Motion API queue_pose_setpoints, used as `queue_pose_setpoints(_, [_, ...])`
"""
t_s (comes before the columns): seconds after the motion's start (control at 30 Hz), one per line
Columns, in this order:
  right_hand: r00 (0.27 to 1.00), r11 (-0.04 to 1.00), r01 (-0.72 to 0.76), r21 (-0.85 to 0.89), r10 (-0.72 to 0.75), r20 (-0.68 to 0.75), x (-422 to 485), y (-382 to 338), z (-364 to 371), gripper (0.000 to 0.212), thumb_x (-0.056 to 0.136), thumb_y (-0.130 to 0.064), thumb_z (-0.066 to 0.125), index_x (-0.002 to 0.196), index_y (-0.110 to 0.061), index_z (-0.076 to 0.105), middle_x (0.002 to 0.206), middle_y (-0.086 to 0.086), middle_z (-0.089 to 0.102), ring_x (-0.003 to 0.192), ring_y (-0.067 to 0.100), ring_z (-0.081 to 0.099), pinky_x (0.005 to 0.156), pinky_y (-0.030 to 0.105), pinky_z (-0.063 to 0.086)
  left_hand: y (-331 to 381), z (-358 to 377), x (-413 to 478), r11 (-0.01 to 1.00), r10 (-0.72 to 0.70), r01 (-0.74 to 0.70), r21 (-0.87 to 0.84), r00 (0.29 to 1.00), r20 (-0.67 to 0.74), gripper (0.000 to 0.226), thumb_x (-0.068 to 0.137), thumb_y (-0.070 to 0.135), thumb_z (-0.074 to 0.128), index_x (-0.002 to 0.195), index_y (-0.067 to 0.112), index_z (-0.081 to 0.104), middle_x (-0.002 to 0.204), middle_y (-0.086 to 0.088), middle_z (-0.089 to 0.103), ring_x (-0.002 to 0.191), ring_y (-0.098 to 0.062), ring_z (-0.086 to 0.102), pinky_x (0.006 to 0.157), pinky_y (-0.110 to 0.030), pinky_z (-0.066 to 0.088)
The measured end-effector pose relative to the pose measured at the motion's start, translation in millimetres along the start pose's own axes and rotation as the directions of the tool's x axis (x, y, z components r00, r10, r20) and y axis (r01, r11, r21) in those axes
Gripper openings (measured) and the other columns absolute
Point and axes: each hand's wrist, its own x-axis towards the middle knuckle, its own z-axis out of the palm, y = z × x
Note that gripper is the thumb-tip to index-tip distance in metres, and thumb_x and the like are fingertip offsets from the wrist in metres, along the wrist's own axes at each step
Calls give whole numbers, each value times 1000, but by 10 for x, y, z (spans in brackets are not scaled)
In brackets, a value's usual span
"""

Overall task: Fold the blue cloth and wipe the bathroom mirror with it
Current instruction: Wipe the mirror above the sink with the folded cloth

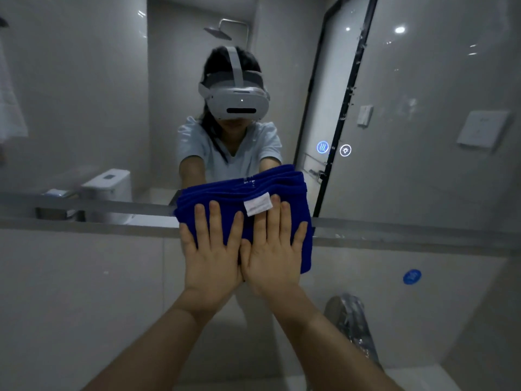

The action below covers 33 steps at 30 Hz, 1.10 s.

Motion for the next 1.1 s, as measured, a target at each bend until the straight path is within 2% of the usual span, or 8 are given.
queue_pose_setpoints(0.07, [1000, 1000, 24, 11, -24, 9, 0, 41, -21, 68, 79, -39, 34, 142, -15, 23, 145, 6, 23, 132, 22, 25, 109, 47, 10, 42, -10, 1, 1000, -17, 17, 2, 1000, 16, 58, 98, 42, -1, 148, 15, -8, 151, -19, -24, 139, -38, -19, 110, -56, -10])
queue_pose_setpoints(0.17, [999, 999, 36, 41, -37, 13, 18, 117, -35, 65, 81, -37, 34, 141, -15, 23, 145, 4, 23, 133, 20, 25, 111, 44, 7, 154, -12, 12, 998, -67, 67, -6, 997, 39, 56, 98, 42, -3, 147, 15, -1, 150, -19, -25, 139, -38, -22, 109, -58, -7])
queue_pose_setpoints(0.37, [999, 999, -37, 38, 37, 4, 43, 726, -47, 63, 78, -34, 35, 137, -12, 30, 142, 8, 34, 129, 22, 30, 105, 45, 16, 765, -15, 218, 1000, -13, 13, 7, 997, 78, 56, 92, 40, 16, 140, 11, 23, 147, -25, 13, 140, -38, -17, 107, -58, -1])
queue_pose_setpoints(0.5, [998, 997, -63, 53, 63, 11, 22, 1317, -73, 63, 80, -32, 37, 138, -9, 31, 144, 9, 26, 130, 24, 27, 105, 46, 15, 1295, 100, 340, 999, 46, -47, 26, 998, 36, 63, 84, 42, 29, 140, 13, 25, 152, -21, -17, 140, -36, -18, 109, -58, -4])
queue_pose_setpoints(0.63, [1000, 999, -11, 43, 10, 15, 108, 1690, -148, 62, 80, -33, 36, 137, -8, 31, 144, 11, 30, 130, 25, 28, 104, 44, 17, 1518, 133, 500, 995, 81, -82, 54, 997, 15, 68, 83, 49, 32, 141, 14, 25, 151, -22, -5, 141, -35, -18, 110, -57, -4])
queue_pose_setpoints(0.77, [1000, 997, -22, 74, 21, 22, 298, 1741, -221, 62, 79, -35, 36, 135, -9, 32, 143, 10, 28, 129, 24, 29, 103, 44, 18, 1545, 81, 680, 995, 100, -100, 12, 995, -6, 64, 94, 49, 16, 149, 18, 6, 153, -17, -17, 142, -35, -15, 109, -57, 1])
queue_pose_setpoints(1.0, [998, 987, -55, 152, 61, -31, 1489, 1792, -701, 59, 83, -34, 35, 137, -10, 41, 143, 13, 44, 132, 25, 35, 102, 52, 25, 1530, -360, 1946, 999, 31, -32, 21, 998, 47, 64, 94, 47, 1, 142, 12, 23, 148, -26, 25, 135, -41, 16, 110, -57, 6])
queue_pose_setpoints(1.1, [1000, 989, -21, 144, 21, 0, 2021, 1779, -979, 62, 85, -36, 26, 142, -13, 35, 150, 9, 32, 137, 24, 34, 107, 47, 16, 1463, -502, 2469, 998, 7, -8, 55, 1000, 29, 61, 94, 46, 10, 141, 11, 26, 144, -28, 33, 134, -42, 21, 106, -61, 18])
